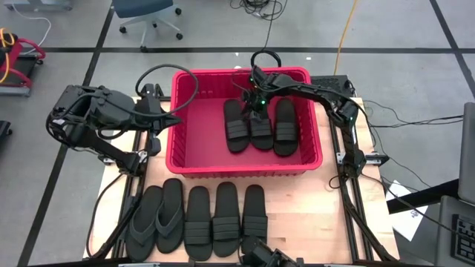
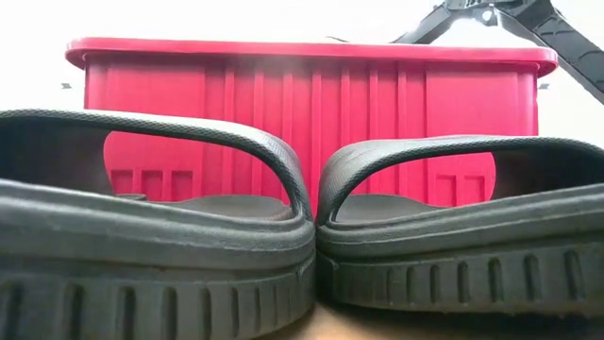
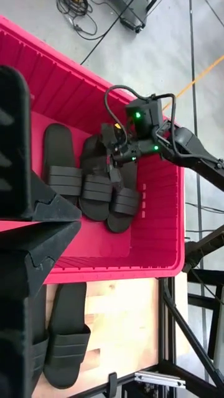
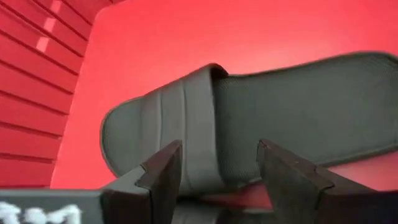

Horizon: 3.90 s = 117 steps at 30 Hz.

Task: Pick and place slides into bin
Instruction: Put the black slide into the red bin

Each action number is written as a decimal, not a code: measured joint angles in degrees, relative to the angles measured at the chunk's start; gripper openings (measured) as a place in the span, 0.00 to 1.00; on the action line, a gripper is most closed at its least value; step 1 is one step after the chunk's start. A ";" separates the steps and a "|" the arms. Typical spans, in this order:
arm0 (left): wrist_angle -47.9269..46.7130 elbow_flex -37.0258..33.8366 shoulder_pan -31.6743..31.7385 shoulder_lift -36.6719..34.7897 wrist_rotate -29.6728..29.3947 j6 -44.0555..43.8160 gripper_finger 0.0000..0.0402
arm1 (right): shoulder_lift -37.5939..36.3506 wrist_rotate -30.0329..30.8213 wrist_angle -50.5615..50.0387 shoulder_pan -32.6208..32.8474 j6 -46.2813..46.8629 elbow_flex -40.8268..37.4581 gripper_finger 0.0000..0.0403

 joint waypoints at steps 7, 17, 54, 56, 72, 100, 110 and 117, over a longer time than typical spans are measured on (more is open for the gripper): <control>0.00 0.00 0.00 0.00 -0.01 0.02 0.02 | 0.97 -0.38 -5.77 0.24 -1.88 -0.06 0.49; 0.00 0.00 0.00 0.00 -0.05 0.20 0.02 | 0.52 -1.86 -9.31 2.43 -3.06 -0.04 0.48; 0.13 0.00 0.00 0.00 0.61 1.87 0.02 | -2.87 13.17 14.16 12.84 14.24 0.04 0.00; 0.13 0.00 0.00 0.00 0.58 1.88 0.02 | -2.87 13.25 13.83 12.97 15.03 0.04 0.00; 4.96 -19.03 10.61 -2.01 -1.90 1.74 0.00 | -21.62 13.32 16.65 14.49 16.53 0.02 0.00; 35.23 -39.80 33.73 24.00 27.01 -14.34 0.00 | -33.51 29.93 4.56 24.30 23.48 -0.04 0.00; 26.60 -39.78 37.46 25.04 29.39 -19.52 0.00 | -34.83 29.91 2.42 22.21 19.20 0.00 0.00; 26.31 -39.78 37.85 30.24 32.20 -19.15 0.00 | -34.87 29.89 2.12 21.29 17.54 0.00 0.00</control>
